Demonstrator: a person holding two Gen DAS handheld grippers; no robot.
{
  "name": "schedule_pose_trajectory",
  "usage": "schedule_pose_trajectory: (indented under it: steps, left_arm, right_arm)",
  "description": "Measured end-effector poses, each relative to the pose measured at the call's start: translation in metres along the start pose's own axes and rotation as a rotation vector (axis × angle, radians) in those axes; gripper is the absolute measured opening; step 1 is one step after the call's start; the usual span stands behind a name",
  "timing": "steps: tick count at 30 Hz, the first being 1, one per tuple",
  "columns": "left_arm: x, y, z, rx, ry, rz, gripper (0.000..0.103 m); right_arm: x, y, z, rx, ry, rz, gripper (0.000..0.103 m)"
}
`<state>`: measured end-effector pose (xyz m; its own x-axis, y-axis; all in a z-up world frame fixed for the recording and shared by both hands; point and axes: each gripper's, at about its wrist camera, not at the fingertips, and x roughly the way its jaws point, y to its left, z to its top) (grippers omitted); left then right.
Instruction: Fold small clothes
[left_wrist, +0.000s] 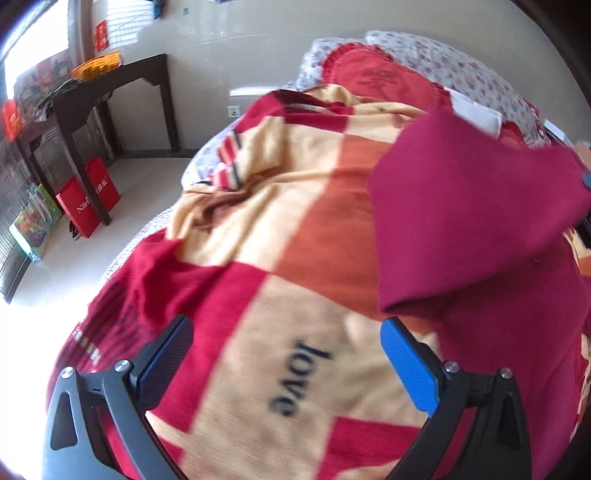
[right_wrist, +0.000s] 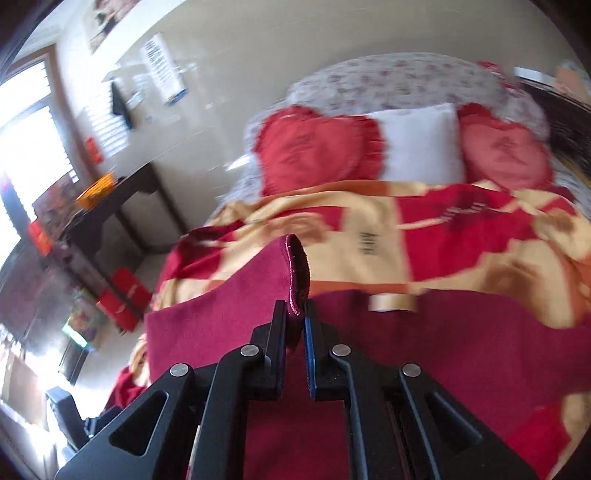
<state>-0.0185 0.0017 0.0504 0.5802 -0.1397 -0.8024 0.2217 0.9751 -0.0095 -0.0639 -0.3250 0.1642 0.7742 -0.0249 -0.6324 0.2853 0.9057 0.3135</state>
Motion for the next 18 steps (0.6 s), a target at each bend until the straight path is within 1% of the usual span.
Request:
schedule_pose_trajectory:
  steps: [3, 4, 5, 10, 14, 15, 17, 18]
  left_arm:
    - [-0.001, -0.021, -0.003, 0.024, 0.014, -0.005, 0.103]
    - [-0.001, -0.027, -0.003, 0.034, 0.019, -0.002, 0.103]
    - [0.000, -0.034, -0.004, 0.049, 0.021, 0.004, 0.103]
    - [0.004, -0.052, -0.003, 0.076, 0.028, 0.027, 0.103]
    - [0.013, -0.067, -0.004, 0.116, 0.031, 0.047, 0.103]
    - [0.017, -0.072, -0.004, 0.129, 0.037, 0.058, 0.103]
    - [0.025, -0.077, -0.005, 0.142, 0.046, 0.070, 0.103]
    - [0.029, -0.078, -0.005, 0.144, 0.050, 0.074, 0.103]
  right_arm:
    - [-0.016, -0.051, -0.005, 0.066, 0.006, -0.077, 0.000]
    - [-0.019, -0.064, -0.009, 0.068, 0.006, -0.110, 0.000]
    - [-0.020, -0.078, -0.013, 0.071, 0.009, -0.163, 0.000]
    - [-0.010, -0.139, -0.033, 0.155, 0.073, -0.251, 0.000]
    - [-0.010, -0.169, -0.050, 0.188, 0.086, -0.287, 0.000]
    - [-0.008, -0.174, -0.052, 0.191, 0.108, -0.301, 0.000]
    - [-0.006, -0.177, -0.056, 0.186, 0.156, -0.367, 0.001]
    - [-0.011, -0.175, -0.056, 0.186, 0.134, -0.392, 0.005]
